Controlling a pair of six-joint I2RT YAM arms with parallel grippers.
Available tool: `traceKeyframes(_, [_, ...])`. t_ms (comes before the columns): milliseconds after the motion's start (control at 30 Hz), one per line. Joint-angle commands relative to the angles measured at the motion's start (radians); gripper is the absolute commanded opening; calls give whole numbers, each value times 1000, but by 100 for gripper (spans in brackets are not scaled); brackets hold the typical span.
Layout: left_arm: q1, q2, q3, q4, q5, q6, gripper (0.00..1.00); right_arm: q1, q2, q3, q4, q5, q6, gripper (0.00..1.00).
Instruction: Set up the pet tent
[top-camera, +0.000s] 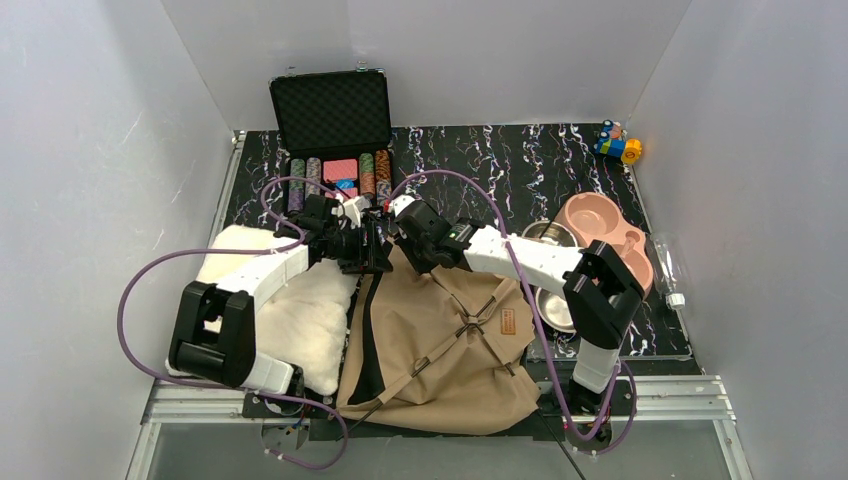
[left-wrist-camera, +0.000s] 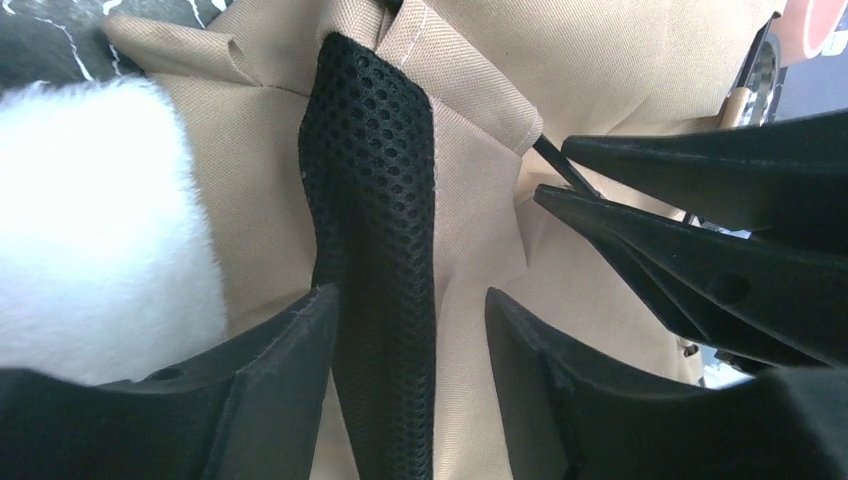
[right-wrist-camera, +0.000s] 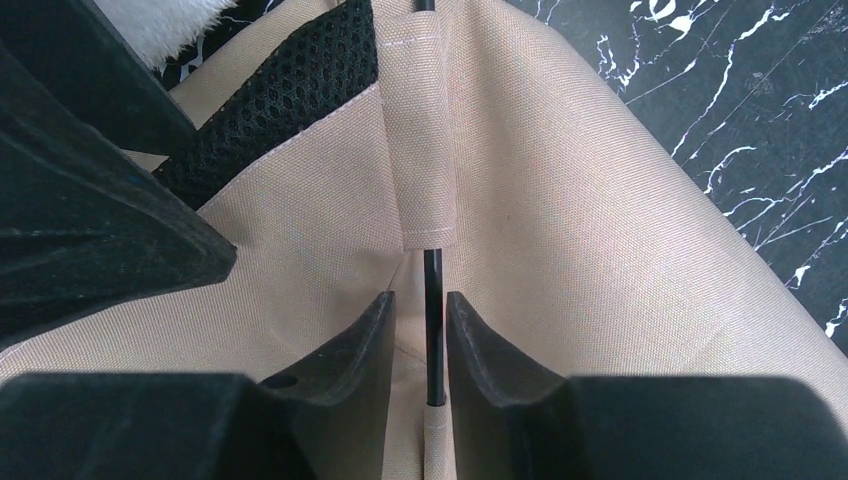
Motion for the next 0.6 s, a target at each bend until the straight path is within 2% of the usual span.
traceKeyframes(0, [-21,12,44,-1,29,9,46,-5,17,42,28,1,-17,27])
traceKeyframes(167, [-25,23,44,2,27,1,0,-5,3,34,15,-7,-14,1])
traceKeyframes(567, [-25,-38,38,8,-29,-2,0,4,-188,-150,-17,-63,38,1])
